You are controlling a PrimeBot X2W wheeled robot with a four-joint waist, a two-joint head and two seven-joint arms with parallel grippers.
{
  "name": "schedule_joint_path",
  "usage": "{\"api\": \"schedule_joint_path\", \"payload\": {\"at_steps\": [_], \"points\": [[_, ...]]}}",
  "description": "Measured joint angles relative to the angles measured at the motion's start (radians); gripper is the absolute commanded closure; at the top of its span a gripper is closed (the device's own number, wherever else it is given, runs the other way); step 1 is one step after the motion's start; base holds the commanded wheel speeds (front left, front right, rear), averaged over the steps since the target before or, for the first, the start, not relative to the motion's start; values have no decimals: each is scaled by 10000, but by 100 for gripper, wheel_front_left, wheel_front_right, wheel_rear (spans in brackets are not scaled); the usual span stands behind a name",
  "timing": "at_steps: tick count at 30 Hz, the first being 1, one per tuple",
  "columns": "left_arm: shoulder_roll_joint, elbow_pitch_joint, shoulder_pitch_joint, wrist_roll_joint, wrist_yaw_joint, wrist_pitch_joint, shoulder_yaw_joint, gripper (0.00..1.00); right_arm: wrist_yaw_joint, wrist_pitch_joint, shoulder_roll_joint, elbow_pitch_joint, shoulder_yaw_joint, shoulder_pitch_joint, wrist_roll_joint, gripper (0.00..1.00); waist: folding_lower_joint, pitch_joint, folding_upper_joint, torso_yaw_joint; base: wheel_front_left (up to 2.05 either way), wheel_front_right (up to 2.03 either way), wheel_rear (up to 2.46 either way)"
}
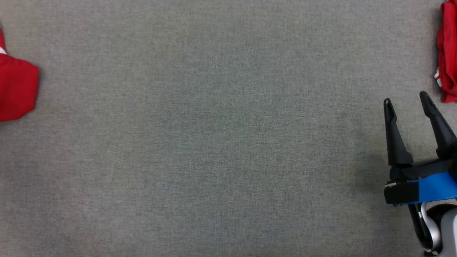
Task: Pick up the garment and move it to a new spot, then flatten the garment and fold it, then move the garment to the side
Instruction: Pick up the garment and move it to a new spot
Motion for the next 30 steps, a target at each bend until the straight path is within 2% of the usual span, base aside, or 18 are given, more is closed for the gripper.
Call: {"api": "schedule_joint_path", "payload": {"at_steps": [5, 11, 15, 19, 20, 22, 26, 30], "points": [[299, 1766, -725, -148, -336, 284, -174, 0, 0, 174, -125, -420, -148, 41, -27, 0, -1, 459, 0, -127, 0, 0, 0], [410, 3852, -1345, -627, -834, 1377, -606, 0, 0, 305, -165, -736, -182, 73, -56, 0, -2, 685, 0, -119, 0, 0, 0], [376, 4893, -1590, -1068, -928, 2207, -913, 0, 0, 403, -198, -867, -155, 68, -69, 0, -3, 717, -2, -126, 0, 0, 0], [364, 5336, -1869, -1720, -936, 3166, -1392, 0, 0, 460, -213, -945, -142, 68, -71, 0, -5, 712, -4, -123, 0, 0, 0], [424, 5386, -1915, -1864, -936, 3346, -1509, 20, 0, 485, -222, -955, -140, 67, -71, 0, -5, 707, -5, -123, 0, 0, 0], [502, 5404, -1964, -2107, -943, 3545, -1766, 100, 0, 497, -232, -963, -128, 66, -71, 0, -5, 690, -4, -127, 0, 0, 0], [623, 5392, -2006, -2499, -943, 3822, -2270, 100, 0, 508, -228, -894, -38, 36, -71, 0, -4, 593, -5, -152, 0, 0, 0], [832, 5154, -2000, -2702, -943, 3189, -2732, 100, 0, 403, -157, -686, 2, 35, -56, 0, -2, 394, -3, -198, 0, 0, 0]]}}
